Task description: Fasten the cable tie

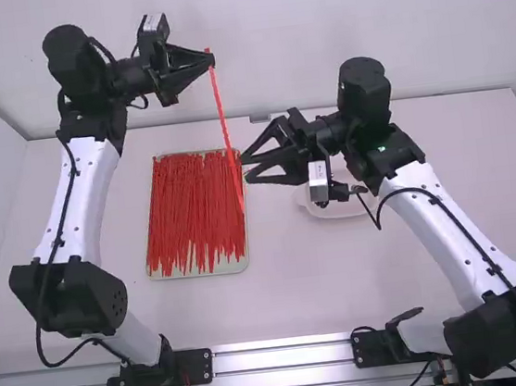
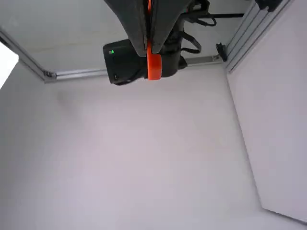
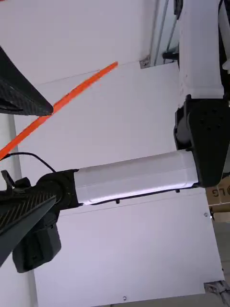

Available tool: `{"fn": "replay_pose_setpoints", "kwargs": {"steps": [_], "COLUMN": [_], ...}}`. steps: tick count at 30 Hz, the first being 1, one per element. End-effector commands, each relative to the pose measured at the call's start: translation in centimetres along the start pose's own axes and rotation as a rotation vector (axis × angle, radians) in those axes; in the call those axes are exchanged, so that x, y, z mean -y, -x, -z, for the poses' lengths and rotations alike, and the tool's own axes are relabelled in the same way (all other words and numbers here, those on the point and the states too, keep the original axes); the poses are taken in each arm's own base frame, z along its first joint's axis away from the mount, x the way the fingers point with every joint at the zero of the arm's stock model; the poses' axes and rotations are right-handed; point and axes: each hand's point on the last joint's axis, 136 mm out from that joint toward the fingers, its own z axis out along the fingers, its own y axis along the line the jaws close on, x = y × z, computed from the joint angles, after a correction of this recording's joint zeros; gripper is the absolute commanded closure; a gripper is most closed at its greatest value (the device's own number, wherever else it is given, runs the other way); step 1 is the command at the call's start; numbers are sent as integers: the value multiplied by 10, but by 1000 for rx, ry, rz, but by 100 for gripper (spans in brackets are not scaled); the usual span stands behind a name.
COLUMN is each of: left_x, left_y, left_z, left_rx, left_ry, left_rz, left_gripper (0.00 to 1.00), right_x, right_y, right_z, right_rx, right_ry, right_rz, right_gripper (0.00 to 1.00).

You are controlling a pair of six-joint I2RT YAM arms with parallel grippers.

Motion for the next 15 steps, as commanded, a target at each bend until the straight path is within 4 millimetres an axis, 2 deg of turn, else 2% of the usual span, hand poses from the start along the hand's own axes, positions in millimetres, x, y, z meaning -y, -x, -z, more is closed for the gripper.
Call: {"fn": "replay_pose_setpoints", "kwargs": {"steps": [1,9,15], "left_x": [5,2,-3], "left_y": [-11,4,15], "left_z": [-7,-6,-9], "left_rx": [-52,30,96], "left_ry": [-6,-8,-5], "left_rz": [53,92,102], "left_gripper": [98,98,98], "right_x": [5,6,6], "right_y": [2,2,0], "right_z": [0,0,4], "right_rx": [13,13,1], "right_ry": [0,0,-1], "right_rz": [15,43,47], "right_gripper": [57,57,66]}}
